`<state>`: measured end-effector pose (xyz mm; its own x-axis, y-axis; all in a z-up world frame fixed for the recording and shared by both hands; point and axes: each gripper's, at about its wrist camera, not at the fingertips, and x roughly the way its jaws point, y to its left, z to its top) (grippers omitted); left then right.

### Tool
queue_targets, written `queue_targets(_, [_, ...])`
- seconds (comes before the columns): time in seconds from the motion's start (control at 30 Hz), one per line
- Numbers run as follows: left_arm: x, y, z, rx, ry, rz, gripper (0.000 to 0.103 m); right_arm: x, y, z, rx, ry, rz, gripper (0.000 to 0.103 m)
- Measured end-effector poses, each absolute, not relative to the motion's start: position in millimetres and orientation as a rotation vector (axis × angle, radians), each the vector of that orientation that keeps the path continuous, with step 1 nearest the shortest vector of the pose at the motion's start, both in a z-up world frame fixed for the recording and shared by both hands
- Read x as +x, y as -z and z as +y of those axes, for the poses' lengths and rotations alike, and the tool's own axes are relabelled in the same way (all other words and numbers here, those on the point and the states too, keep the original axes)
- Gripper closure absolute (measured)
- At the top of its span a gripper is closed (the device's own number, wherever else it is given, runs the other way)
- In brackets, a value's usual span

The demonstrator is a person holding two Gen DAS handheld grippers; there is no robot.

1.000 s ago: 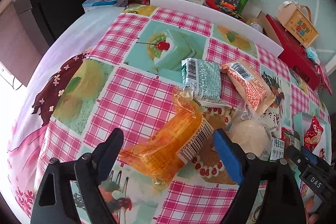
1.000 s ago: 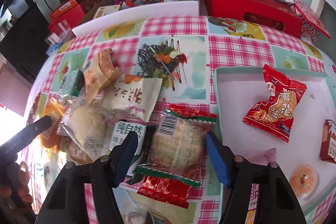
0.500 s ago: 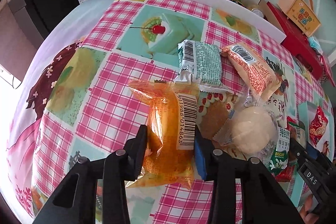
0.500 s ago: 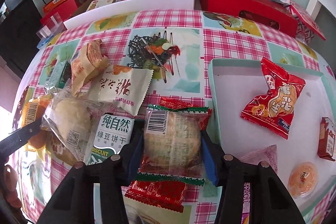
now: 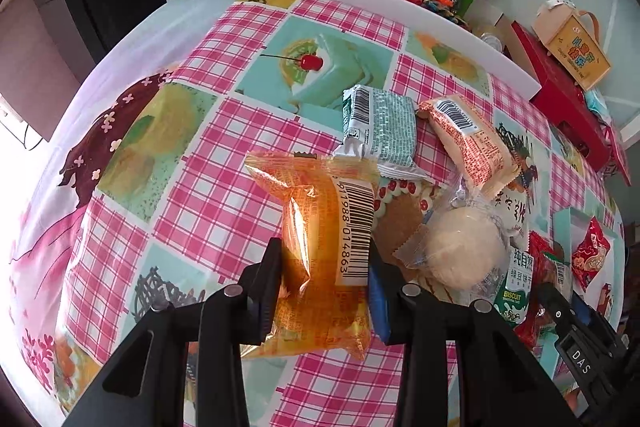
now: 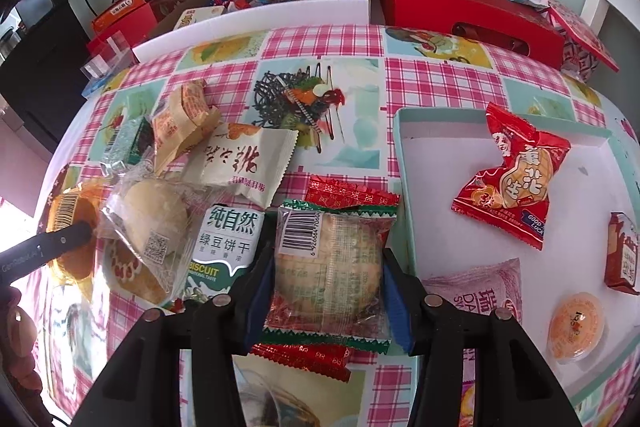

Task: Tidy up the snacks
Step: 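Lift the bread packet with the left tool while the right tool lifts the biscuit packet, then carry the bread packet and biscuit packet over the white tray with both tools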

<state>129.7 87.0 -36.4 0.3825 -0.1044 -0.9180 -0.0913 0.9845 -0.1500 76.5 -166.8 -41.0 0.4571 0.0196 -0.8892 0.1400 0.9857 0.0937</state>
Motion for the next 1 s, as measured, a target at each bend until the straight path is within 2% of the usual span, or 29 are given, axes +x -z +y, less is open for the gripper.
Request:
queue_targets(0.5, [107.8, -13.2, 46.8, -0.172, 0.103, 1.076, 0.064, 45.7, -9.4, -188.6, 0.179, 0.117, 0.984, 0.05])
queue_targets(0.77, [104.9, -27.4, 13.5, -0.222, 0.219, 1.065, 0.064, 26.5, -15.7, -235.8, 0.236, 0.219, 0.964, 0.05])
queue_targets(1.0, [92.7, -35.7, -31.8, -0.16, 0.3, 1.054, 0.064, 8.8, -19.1, -294.6, 0.331, 0.349, 0.942, 0.05])
